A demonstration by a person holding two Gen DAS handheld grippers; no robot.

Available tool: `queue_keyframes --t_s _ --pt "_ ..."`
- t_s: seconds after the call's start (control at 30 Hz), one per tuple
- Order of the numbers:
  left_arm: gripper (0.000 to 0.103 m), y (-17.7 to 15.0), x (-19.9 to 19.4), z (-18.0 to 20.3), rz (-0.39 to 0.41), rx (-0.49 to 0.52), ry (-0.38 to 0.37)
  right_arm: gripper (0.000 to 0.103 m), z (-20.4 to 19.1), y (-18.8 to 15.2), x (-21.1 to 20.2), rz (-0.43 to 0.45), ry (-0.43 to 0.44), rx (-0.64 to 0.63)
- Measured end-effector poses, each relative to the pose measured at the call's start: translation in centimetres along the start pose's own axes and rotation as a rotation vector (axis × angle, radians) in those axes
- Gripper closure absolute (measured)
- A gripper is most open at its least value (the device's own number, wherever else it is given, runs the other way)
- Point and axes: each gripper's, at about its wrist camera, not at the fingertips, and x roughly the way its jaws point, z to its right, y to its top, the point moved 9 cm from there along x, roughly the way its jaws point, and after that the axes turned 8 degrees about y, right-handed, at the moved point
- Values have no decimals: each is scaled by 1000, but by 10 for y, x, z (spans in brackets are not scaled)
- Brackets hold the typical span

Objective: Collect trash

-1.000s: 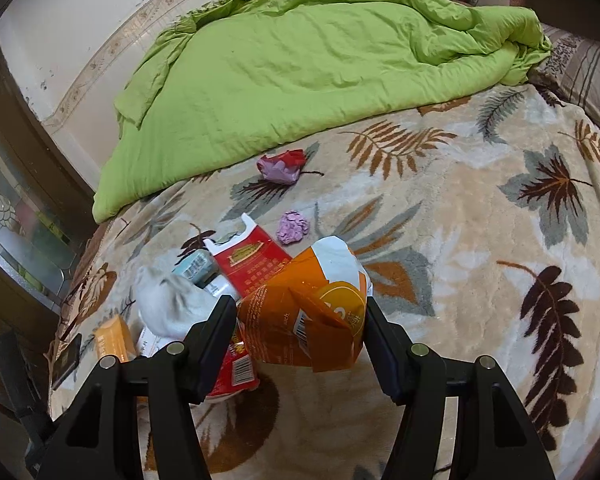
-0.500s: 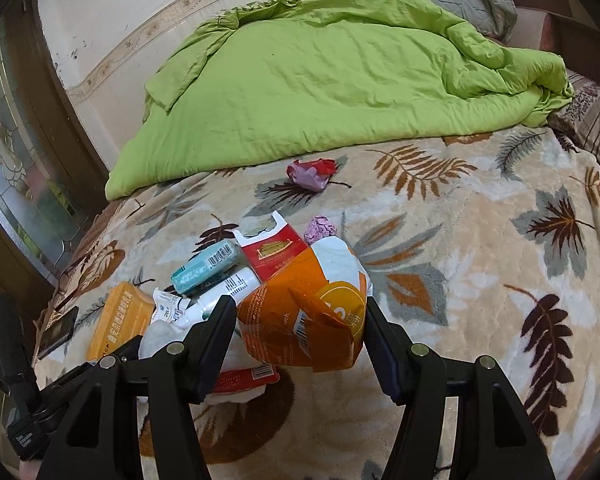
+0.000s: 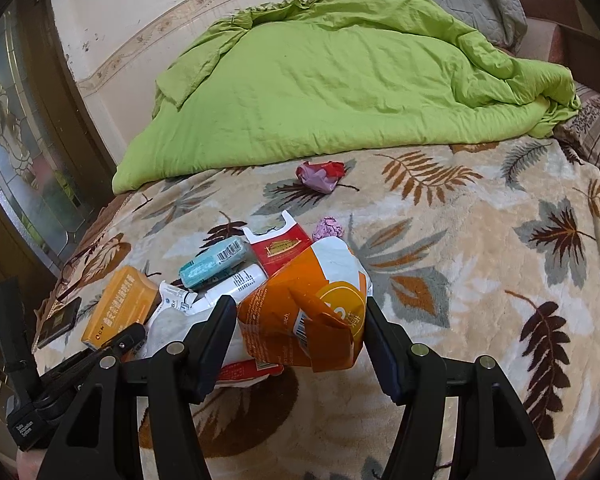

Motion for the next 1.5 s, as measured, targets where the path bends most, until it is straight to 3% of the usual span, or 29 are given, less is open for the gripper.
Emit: queue_keyframes --t_s 0.43,0.73,0.87,0.97,1.2,1.5 --pt "80 -1 5 -1 0 1 16 36 -16 -6 2 -13 -2 -85" --pt "78 0 2 -2 13 -33 3 36 -13 -7 3 -15 -13 -76" --pt "80 2 -4 -3 43 -18 21 36 -11 -7 5 -21 -9 -66" --pt "80 8 -15 -4 102 4 47 36 -8 -6 3 -8 -41 -74" --pt "80 24 -46 -3 250 68 96 36 -8 1 -5 37 -20 -54" --pt "80 27 -55 6 304 125 125 36 -16 0 -5 39 -12 -93"
